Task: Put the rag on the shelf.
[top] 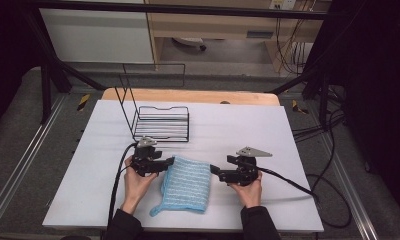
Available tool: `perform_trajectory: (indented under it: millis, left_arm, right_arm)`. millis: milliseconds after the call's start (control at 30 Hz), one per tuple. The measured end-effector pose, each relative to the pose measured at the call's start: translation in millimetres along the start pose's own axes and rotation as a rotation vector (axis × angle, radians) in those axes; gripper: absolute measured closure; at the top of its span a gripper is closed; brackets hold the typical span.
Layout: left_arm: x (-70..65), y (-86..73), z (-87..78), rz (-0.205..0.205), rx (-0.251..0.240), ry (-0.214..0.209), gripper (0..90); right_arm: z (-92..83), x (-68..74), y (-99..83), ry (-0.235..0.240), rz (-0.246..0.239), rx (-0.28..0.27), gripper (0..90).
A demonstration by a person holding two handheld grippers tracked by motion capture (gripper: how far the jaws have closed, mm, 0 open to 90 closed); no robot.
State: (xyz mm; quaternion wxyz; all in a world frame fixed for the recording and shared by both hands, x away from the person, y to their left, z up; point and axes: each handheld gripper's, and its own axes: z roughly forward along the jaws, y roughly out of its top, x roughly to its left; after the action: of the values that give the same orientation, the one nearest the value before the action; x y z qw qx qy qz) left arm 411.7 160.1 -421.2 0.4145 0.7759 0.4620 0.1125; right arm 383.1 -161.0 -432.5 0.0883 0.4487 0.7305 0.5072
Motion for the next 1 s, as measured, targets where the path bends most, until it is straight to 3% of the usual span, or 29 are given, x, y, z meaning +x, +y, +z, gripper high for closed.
perform_trajectory:
  millis: [200,300,467,600,767,900,1000]
  left_arm:
    - [4.6,1.9,16.2,-0.022,0.047,0.012,49.4]
    - [3.8,-1.0,23.3,-0.024,0.072,0.002,55.6]
    - [3.6,-4.6,29.7,-0.035,0.095,-0.008,61.7]
    - [5.8,-8.1,30.8,-0.046,0.103,-0.038,68.4]
    - [6.9,-10.2,28.6,-0.049,0.101,-0.046,77.1]
    - [7.8,-16.3,23.8,-0.077,0.067,-0.051,79.4]
    - [7.1,-22.3,17.8,-0.101,0.044,-0.052,79.7]
  right_arm:
    - [11.7,9.0,-9.5,-0.004,0.022,0.002,26.7]
    - [20.1,10.8,-14.7,-0.004,0.058,0.013,35.5]
    - [35.4,19.1,-21.3,-0.024,0.024,0.060,44.0]
    - [40.6,20.4,-22.7,-0.046,0.032,0.083,51.4]
    - [45.0,19.0,-18.5,-0.042,0.066,0.105,61.9]
    - [48.9,19.9,-15.5,-0.040,0.054,0.119,69.4]
    - [51.6,16.7,-10.1,-0.004,0.041,0.123,76.0]
